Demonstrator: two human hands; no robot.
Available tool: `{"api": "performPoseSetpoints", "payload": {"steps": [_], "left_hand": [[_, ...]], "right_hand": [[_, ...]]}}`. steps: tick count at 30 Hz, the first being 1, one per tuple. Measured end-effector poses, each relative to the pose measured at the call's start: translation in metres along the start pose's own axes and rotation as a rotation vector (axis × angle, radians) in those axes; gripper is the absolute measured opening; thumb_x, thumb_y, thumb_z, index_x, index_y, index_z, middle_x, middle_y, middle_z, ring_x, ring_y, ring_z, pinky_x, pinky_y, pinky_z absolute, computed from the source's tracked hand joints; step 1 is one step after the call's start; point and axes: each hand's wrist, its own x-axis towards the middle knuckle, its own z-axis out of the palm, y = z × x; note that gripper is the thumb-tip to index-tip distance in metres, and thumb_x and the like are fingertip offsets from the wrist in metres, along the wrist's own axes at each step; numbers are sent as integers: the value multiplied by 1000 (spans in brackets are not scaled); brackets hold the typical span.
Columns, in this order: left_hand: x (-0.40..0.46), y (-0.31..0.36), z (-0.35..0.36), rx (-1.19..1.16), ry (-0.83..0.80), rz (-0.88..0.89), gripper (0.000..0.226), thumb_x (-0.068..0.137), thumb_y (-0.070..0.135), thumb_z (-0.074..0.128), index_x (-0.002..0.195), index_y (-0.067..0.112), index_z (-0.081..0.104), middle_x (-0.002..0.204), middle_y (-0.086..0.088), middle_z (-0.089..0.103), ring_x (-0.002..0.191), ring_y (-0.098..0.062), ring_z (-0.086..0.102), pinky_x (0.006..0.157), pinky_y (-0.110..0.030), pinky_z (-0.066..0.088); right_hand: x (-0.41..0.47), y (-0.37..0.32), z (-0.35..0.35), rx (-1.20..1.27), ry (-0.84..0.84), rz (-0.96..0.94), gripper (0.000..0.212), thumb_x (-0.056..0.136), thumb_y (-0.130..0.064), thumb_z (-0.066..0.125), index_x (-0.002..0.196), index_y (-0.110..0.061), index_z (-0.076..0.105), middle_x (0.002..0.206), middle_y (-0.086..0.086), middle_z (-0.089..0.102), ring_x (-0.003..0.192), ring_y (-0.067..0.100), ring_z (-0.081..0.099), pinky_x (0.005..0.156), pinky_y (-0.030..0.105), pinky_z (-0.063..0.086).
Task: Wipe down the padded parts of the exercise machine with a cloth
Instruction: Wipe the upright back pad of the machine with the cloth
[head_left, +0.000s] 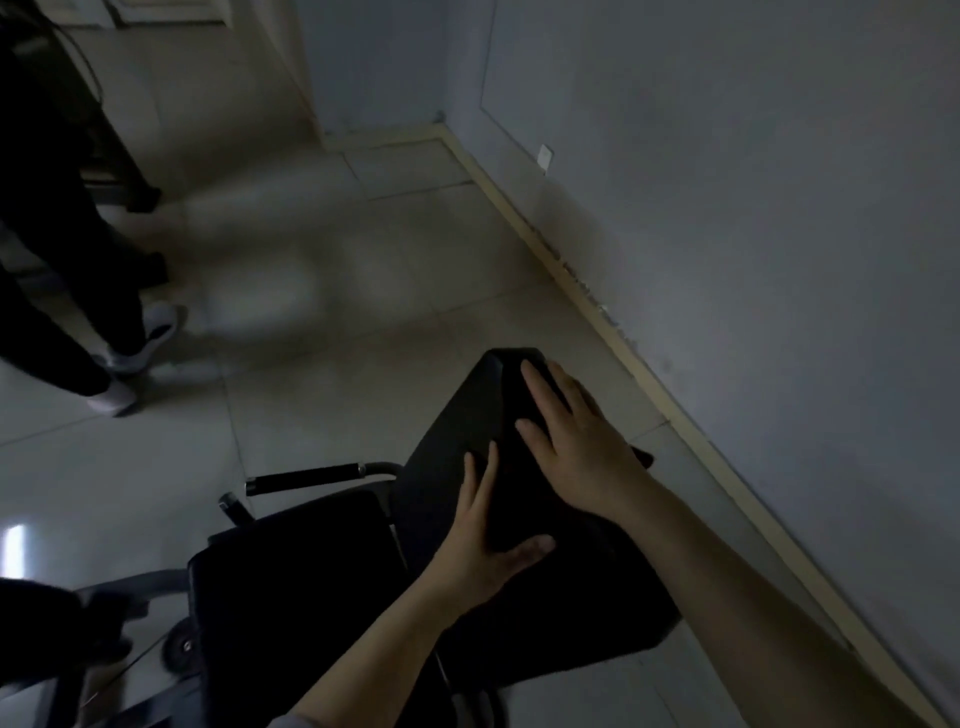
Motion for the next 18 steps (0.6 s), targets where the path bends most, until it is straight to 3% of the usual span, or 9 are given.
{"api": "performPoseSetpoints", "payload": {"steps": [2,4,6,8,11,13,15,18], "left_hand": [[0,2,1,4,4,-15,98,73,46,74,126,64,-6,150,27,-26,144,-4,-6,117,-27,16],[-2,4,0,7,6,-57,104,73,44,75,131,59,-10,153,19,-27,145,-7,-1,115,-26,16],[-4,8,0,18,1,-81,107,74,41,75,134,56,-12,154,15,-26,144,-8,0,111,-24,16],[-5,13,-2,30,2,-106,109,75,38,75,140,52,-11,155,13,-25,145,-10,1,111,-24,17],[-4,18,-4,88,8,-127,109,76,37,75,144,47,-9,157,11,-19,146,-14,3,113,-29,17],[-4,19,-6,143,18,-116,107,76,37,74,146,44,-7,158,10,-15,146,-16,5,115,-32,17],[-2,18,-6,190,21,-87,105,77,36,74,148,38,-4,158,11,-11,147,-15,1,115,-32,17],[0,17,-5,191,17,-76,111,76,30,76,140,45,-12,160,3,-11,145,-14,-1,116,-37,16]], "right_hand": [[31,-8,-1,-8,30,8,57,99,-44,25,150,-29,3,159,2,1,145,26,5,114,44,21],[66,-15,-6,-7,36,19,51,100,-40,27,146,-19,24,154,9,22,140,30,20,110,43,27],[92,-22,-13,20,-6,47,43,100,-37,29,128,-11,48,132,14,50,121,31,46,91,36,40],[104,-25,-16,53,-59,81,42,99,-37,31,118,-10,56,117,14,59,105,29,55,75,30,39],[91,-22,-15,102,33,62,39,98,-38,32,115,-12,55,117,11,58,109,28,53,76,30,39],[61,-16,-11,84,115,21,42,98,-37,32,133,-16,43,140,8,43,129,28,37,97,37,38],[18,-11,-5,64,148,4,49,100,-33,30,147,-20,23,155,3,19,141,25,18,112,41,26],[-54,-1,7,-13,176,30,49,100,-27,29,148,-20,21,157,2,16,143,27,16,113,42,29]]}}
